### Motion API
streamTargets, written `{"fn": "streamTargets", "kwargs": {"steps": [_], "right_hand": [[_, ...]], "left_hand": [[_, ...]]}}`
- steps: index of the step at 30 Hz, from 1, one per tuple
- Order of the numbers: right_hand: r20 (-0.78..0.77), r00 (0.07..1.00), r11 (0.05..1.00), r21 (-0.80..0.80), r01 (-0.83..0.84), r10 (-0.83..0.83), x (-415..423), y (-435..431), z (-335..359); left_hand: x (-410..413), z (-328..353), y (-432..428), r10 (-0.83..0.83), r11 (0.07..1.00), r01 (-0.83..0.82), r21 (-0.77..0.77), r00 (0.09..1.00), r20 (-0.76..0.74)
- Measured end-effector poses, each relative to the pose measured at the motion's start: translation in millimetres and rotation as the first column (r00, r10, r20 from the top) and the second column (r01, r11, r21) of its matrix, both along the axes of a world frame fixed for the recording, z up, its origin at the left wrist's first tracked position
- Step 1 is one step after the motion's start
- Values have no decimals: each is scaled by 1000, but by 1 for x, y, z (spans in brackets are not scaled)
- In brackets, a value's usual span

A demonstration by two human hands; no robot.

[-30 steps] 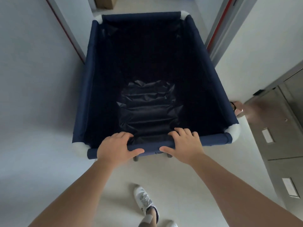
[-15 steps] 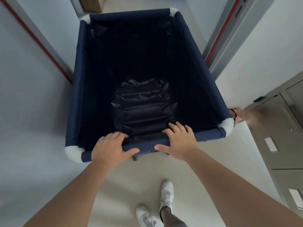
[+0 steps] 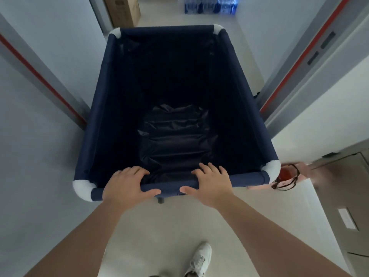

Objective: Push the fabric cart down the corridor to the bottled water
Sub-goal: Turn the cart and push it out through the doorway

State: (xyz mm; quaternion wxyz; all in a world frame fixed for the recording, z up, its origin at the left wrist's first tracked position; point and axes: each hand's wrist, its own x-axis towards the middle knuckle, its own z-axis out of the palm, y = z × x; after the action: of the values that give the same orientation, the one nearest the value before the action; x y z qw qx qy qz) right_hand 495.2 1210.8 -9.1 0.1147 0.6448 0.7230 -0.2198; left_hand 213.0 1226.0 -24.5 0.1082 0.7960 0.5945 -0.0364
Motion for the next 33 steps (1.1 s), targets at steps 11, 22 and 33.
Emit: {"fn": "streamTargets", "kwargs": {"steps": [11,22,33], "right_hand": [[-1,1000,999,-41,20,-20,-9,97,1],[6,998,990,-124,71,-70,-37,193,1],[-4,994,989,-99,107,-108,-55,264,6]], "left_hand": [[-9,-3,95,-21,999,20,49,999,30],[-38,-4,201,-83,996,82,33,996,36],[-53,0,283,-144,989,143,31,989,41]]}}
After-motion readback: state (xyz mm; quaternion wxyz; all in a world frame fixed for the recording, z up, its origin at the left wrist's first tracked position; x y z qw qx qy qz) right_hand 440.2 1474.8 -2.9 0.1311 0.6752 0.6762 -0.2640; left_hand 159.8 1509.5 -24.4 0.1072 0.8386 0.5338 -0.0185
